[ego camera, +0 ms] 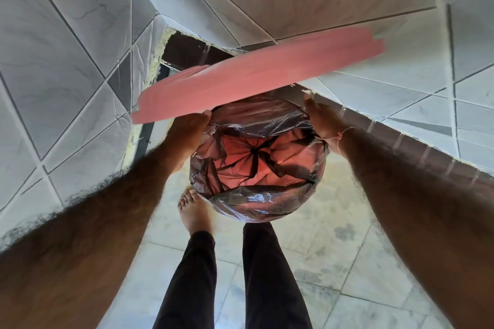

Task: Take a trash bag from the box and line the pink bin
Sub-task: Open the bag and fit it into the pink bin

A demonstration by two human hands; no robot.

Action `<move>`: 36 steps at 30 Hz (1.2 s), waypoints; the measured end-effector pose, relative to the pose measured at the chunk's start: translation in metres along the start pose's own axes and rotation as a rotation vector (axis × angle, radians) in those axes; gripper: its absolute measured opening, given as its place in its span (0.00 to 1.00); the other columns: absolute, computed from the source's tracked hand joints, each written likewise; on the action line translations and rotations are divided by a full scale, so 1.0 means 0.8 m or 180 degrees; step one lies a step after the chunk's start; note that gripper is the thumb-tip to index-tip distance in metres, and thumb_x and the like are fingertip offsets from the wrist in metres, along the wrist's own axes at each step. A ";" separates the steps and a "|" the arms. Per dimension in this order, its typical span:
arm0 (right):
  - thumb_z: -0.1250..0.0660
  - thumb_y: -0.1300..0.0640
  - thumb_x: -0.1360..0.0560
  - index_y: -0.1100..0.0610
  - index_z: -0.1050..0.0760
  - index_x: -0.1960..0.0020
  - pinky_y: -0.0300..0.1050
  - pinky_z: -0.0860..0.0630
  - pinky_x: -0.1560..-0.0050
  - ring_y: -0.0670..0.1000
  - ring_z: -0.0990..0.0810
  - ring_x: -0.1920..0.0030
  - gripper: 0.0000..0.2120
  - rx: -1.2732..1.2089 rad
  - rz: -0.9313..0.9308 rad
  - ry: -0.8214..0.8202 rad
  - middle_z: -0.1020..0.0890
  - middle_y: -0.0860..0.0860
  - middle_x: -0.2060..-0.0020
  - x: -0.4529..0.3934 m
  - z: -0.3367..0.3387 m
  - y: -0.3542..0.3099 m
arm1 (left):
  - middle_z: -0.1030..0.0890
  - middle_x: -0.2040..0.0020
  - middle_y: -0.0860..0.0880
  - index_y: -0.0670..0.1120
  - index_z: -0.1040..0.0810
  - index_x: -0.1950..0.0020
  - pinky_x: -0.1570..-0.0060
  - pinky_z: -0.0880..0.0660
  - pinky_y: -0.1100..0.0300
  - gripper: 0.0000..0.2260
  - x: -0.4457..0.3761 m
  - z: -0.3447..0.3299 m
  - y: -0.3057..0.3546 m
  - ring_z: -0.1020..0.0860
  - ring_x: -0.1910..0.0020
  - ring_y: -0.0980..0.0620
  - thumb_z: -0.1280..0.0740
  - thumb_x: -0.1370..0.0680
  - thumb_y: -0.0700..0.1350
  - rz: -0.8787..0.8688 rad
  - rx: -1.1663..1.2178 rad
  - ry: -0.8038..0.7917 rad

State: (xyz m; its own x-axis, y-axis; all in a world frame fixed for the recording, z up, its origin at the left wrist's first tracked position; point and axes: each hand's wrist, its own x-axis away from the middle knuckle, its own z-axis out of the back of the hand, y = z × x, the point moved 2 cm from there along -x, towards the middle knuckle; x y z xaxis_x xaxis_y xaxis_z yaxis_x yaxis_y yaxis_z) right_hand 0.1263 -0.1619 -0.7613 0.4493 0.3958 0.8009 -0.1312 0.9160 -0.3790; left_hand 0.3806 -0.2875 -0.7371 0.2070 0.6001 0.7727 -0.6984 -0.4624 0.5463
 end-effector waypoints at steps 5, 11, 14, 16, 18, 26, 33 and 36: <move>0.38 0.55 0.25 0.57 0.25 0.66 0.45 0.30 0.65 0.54 0.25 0.63 0.13 -0.1064 -0.0407 0.0595 0.22 0.57 0.64 0.021 0.014 0.046 | 0.17 0.60 0.39 0.40 0.20 0.61 0.54 0.21 0.46 0.23 0.013 0.008 -0.065 0.18 0.57 0.40 0.39 0.25 0.59 0.0360 0.0154 0.0283; 0.39 0.53 0.27 0.57 0.24 0.71 0.50 0.31 0.62 0.53 0.28 0.62 0.16 -0.1942 -0.0993 0.1194 0.24 0.57 0.66 0.070 -0.024 0.114 | 0.17 0.55 0.39 0.43 0.22 0.63 0.47 0.23 0.41 0.17 0.054 -0.009 -0.108 0.19 0.52 0.39 0.43 0.21 0.51 0.1017 0.0476 0.0627; 0.40 0.55 0.26 0.55 0.24 0.72 0.51 0.29 0.60 0.55 0.26 0.62 0.16 -0.2071 -0.1185 0.1334 0.23 0.55 0.69 0.097 -0.052 0.132 | 0.18 0.50 0.36 0.41 0.22 0.52 0.44 0.23 0.43 0.14 0.067 -0.027 -0.126 0.20 0.47 0.37 0.44 0.19 0.45 0.1193 0.0420 0.0802; 0.41 0.52 0.24 0.56 0.26 0.71 0.48 0.27 0.63 0.56 0.25 0.64 0.19 -0.2175 -0.1421 0.1382 0.23 0.57 0.68 0.117 -0.079 0.141 | 0.18 0.46 0.37 0.41 0.22 0.47 0.43 0.23 0.45 0.11 0.074 -0.037 -0.137 0.20 0.44 0.37 0.41 0.19 0.45 0.1397 0.0493 0.0923; 0.44 0.48 0.23 0.57 0.26 0.69 0.44 0.24 0.63 0.58 0.23 0.63 0.20 -0.2352 -0.1701 0.1517 0.20 0.61 0.63 0.135 -0.101 0.145 | 0.19 0.47 0.39 0.44 0.22 0.50 0.42 0.23 0.43 0.16 0.080 -0.046 -0.143 0.21 0.45 0.39 0.45 0.19 0.52 0.1577 0.0846 0.1073; 0.41 0.66 0.24 0.56 0.27 0.58 0.56 0.24 0.44 0.54 0.23 0.59 0.09 -0.2953 -0.1984 0.0495 0.23 0.57 0.55 0.180 -0.144 0.157 | 0.17 0.47 0.42 0.44 0.24 0.42 0.57 0.17 0.51 0.09 0.133 -0.085 -0.157 0.18 0.48 0.43 0.38 0.21 0.43 0.2201 0.2342 0.1129; 0.45 0.76 0.25 0.64 0.27 0.56 0.44 0.25 0.63 0.54 0.26 0.66 0.12 -0.2838 -0.1981 0.0550 0.26 0.59 0.63 0.168 -0.134 0.163 | 0.21 0.40 0.43 0.47 0.23 0.39 0.37 0.27 0.44 0.20 0.134 -0.100 -0.143 0.22 0.39 0.44 0.48 0.18 0.56 0.2166 0.3633 0.0389; 0.45 0.76 0.26 0.67 0.25 0.55 0.43 0.25 0.66 0.54 0.27 0.68 0.12 -0.2780 -0.1970 0.0873 0.24 0.60 0.63 0.149 -0.129 0.161 | 0.19 0.38 0.44 0.49 0.19 0.39 0.37 0.28 0.39 0.18 0.109 -0.092 -0.161 0.22 0.37 0.41 0.46 0.20 0.51 0.2248 0.3632 0.0386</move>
State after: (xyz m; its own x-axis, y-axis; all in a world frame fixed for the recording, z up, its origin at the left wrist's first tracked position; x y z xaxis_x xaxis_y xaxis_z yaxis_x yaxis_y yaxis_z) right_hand 0.2544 -0.0036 -0.7620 0.4168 -0.2419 0.8762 0.8046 0.5467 -0.2318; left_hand 0.4380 -0.1276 -0.7639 -0.0604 0.0361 0.9975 0.3384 -0.9394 0.0545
